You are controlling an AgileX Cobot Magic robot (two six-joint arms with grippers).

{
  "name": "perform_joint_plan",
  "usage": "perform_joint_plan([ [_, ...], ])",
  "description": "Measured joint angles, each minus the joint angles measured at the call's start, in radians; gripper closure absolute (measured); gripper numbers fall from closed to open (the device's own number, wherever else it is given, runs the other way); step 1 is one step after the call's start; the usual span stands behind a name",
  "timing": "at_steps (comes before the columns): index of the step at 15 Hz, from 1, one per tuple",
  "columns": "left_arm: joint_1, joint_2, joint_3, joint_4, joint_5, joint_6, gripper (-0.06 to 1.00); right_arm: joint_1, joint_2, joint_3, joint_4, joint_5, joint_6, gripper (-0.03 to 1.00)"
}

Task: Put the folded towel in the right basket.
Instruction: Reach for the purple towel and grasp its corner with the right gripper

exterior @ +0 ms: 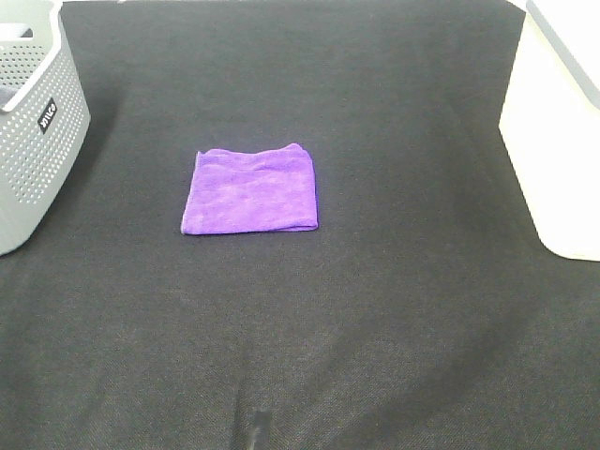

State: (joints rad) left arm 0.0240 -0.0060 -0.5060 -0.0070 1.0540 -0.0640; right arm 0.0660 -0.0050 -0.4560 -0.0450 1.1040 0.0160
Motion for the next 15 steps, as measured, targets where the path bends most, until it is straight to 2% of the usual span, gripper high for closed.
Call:
perform_joint_plan([
  [15, 0.000, 0.000, 0.000, 0.000, 0.000, 0.000, -0.05, 0.000, 0.000, 0.000, 0.000, 0.000, 0.000, 0.01],
])
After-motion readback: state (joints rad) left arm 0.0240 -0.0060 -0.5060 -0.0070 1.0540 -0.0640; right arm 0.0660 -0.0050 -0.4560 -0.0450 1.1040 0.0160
